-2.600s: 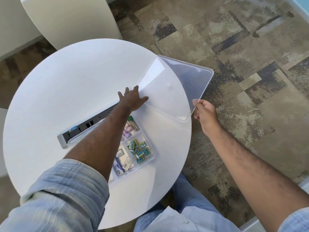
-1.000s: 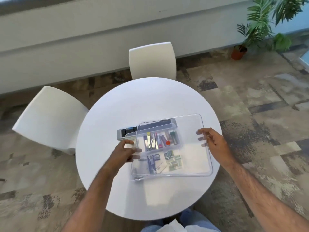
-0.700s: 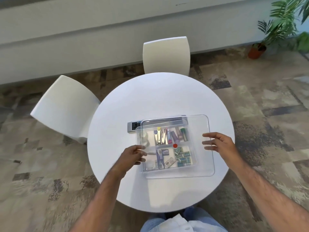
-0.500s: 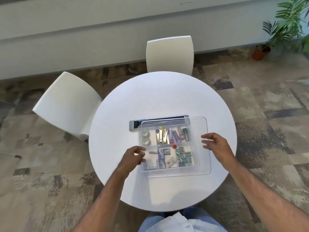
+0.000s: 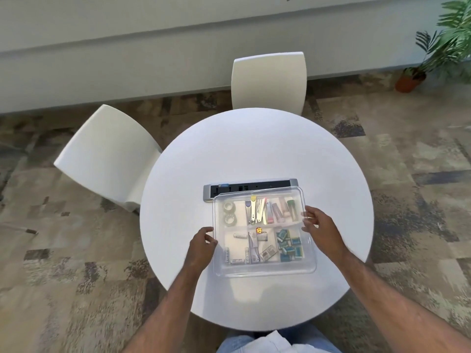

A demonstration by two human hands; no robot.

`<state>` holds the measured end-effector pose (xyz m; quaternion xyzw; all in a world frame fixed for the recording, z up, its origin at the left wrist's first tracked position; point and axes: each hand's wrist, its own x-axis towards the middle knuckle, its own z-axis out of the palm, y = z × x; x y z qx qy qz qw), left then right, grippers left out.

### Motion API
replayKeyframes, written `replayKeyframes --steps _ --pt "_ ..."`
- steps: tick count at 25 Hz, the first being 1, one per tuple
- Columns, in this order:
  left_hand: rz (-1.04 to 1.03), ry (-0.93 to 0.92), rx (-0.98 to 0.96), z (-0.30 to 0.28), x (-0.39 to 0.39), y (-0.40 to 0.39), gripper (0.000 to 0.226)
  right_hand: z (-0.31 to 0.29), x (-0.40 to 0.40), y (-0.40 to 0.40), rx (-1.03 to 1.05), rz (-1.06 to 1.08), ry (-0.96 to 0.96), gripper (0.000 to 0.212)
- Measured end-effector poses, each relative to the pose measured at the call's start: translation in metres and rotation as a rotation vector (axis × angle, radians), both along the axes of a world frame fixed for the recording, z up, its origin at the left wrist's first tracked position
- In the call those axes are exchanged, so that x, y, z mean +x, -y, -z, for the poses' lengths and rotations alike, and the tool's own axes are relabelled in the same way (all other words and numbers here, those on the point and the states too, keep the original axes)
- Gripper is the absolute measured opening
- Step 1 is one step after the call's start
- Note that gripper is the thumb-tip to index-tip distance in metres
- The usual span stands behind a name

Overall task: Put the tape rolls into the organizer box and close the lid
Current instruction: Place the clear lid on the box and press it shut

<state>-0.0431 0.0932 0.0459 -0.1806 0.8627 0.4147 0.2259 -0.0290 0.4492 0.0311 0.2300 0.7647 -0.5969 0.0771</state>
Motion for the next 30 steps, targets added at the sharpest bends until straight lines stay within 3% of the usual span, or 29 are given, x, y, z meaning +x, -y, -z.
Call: replayKeyframes --steps 9,24,30 --pt "0.022 0.017 -0.051 0.012 -0.019 -0.003 0.043 0.005 -0.024 0.004 0.158 -0.014 0.025 0.045" --pt "0.111 -0.006 -0.114 0.021 -0.032 -0.009 0.045 0.008 -0.034 -0.004 0.126 -0.007 0.141 0.046" --pt "0.093 0.003 -0.106 0.024 -0.031 -0.010 0.045 0.011 -0.035 -0.003 0.265 -0.106 0.172 0.042"
